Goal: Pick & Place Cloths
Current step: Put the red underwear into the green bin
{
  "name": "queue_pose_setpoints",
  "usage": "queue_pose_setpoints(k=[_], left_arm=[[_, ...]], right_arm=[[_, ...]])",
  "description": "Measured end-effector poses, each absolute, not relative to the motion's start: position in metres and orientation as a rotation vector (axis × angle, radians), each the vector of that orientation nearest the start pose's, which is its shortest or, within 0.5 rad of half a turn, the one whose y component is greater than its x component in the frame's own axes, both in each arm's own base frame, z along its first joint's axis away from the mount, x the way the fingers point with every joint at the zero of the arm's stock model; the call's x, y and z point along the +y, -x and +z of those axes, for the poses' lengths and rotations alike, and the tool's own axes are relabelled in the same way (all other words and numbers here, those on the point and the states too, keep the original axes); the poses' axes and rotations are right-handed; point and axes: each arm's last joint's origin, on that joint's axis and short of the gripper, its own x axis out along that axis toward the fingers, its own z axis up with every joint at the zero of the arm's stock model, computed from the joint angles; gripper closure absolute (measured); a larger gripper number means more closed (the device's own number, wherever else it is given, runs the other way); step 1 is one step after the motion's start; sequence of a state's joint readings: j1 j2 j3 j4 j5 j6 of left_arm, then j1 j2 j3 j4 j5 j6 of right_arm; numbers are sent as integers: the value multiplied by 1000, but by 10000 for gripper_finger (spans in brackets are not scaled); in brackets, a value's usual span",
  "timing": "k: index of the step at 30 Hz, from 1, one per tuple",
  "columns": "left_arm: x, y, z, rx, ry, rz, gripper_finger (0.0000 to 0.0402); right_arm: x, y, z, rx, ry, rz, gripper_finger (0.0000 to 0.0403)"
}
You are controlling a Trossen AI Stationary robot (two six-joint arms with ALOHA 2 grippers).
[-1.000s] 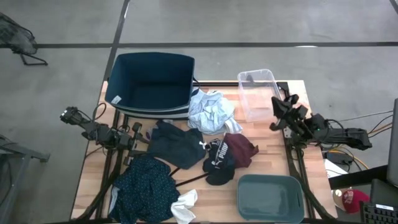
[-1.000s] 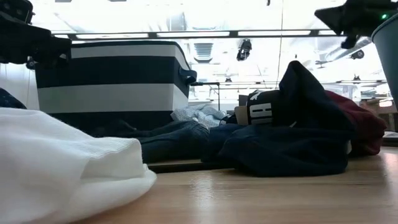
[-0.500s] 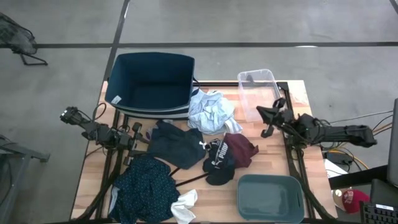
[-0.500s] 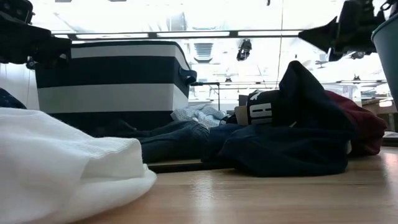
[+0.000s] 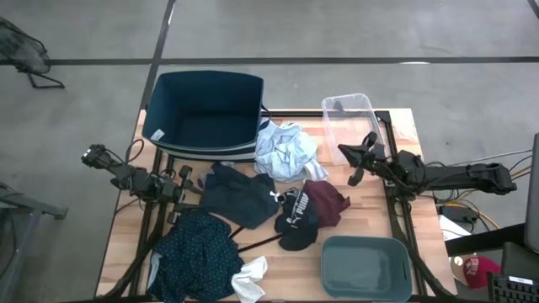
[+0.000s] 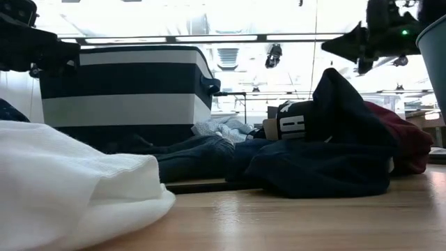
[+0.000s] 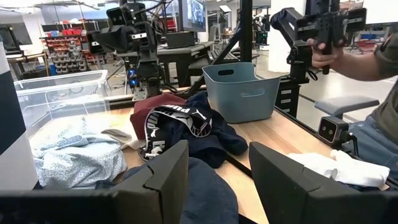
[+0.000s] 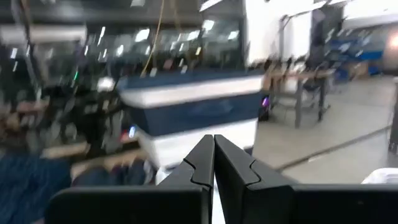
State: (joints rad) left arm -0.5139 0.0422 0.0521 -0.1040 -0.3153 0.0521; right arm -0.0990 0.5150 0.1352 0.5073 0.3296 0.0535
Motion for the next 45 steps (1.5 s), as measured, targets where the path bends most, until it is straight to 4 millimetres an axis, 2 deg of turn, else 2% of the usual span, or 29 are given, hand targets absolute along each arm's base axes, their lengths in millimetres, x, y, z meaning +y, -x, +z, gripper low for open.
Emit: queue_pose_setpoints(k=[6,10,17,23,28,33,39,45], left_arm=[[-39,-88,168,81,-90,-200,225],[-39,-88,168,81,-90,-200,225],[-39,-88,169,76,-88,-200,225],[-39,-88,170,59,-80,-201,225],[-39,-88,170,58,-80,-200,225],[-39,-88,171,57,-79,-200,225],[-39,-88,171,56,-79,-200,225],[-39,-88,171,55,-78,-200,225]], right_arm=[[-19,-157,227,164,-160,-255,394],[-19,-170,243,349,-246,-236,381],[-10,-190,265,604,-379,-289,309],[-2,-206,267,840,-441,-380,231],[9,-227,257,958,-440,-363,181],[17,-244,242,1049,-426,-370,157],[20,-255,221,1170,-412,-417,149],[21,-264,191,1286,-383,-456,173]])
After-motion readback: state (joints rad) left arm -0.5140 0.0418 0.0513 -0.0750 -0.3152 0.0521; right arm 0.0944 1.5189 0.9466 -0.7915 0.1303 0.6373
